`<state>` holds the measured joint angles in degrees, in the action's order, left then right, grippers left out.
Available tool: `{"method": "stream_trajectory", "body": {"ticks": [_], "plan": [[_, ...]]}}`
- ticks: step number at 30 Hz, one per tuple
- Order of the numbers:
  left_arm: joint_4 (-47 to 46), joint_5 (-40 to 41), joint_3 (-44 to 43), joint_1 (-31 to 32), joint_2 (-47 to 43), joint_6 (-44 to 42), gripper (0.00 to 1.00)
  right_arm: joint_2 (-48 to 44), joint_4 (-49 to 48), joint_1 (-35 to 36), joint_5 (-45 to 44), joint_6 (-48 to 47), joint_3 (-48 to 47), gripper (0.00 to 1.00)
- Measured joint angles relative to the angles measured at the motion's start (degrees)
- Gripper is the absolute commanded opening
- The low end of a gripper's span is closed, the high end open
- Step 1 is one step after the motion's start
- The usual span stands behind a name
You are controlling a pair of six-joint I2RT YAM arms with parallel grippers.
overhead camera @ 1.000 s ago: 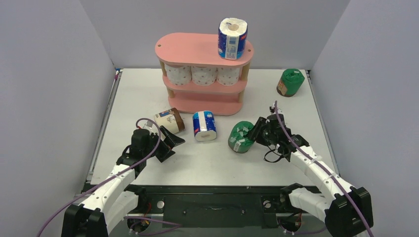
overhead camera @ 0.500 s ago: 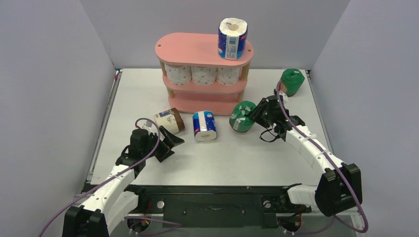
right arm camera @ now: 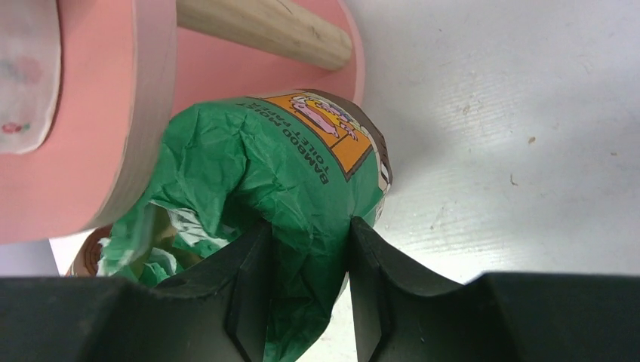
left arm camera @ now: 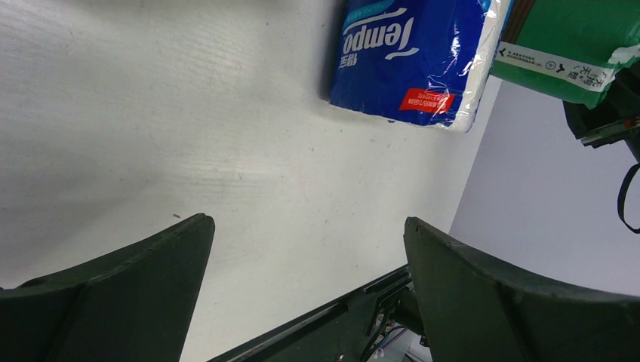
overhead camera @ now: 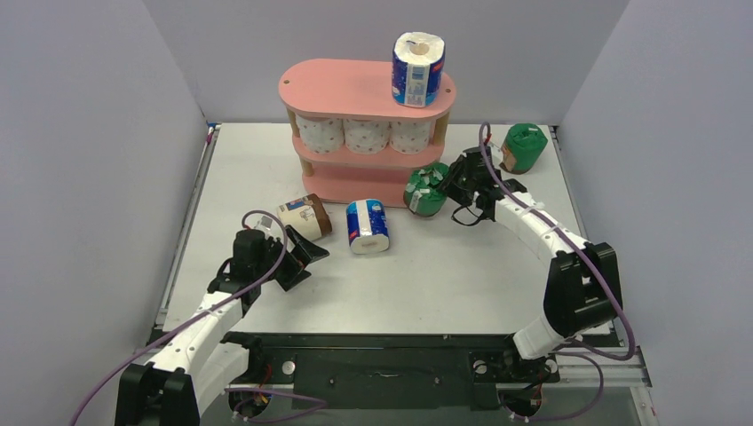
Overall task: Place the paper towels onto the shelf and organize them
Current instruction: Place the paper towel on the shelf.
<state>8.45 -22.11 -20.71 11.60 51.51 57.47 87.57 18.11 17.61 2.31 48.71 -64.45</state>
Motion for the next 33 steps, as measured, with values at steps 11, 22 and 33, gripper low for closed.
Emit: {"method": "stream_trajectory", "body": {"ticks": [11,22,33], "plan": [[0.22,-0.96,-0.35,-1.09,0.17,-1.07,0.97,6.12,-0.70,0.00,-0.13,0.87,-4.09,0.27],[1.84,-1.38,-0.48,-1.84,-0.22,-1.14,0.97,10.62,-1.55,0.87,-0.61,2.36,-7.67,0.27],[3.13,-1.38,-0.83,-2.34,-1.92,-1.14,0.97,12.57,-2.73,1.99,-1.05,4.09,-8.96,0.32]]}}
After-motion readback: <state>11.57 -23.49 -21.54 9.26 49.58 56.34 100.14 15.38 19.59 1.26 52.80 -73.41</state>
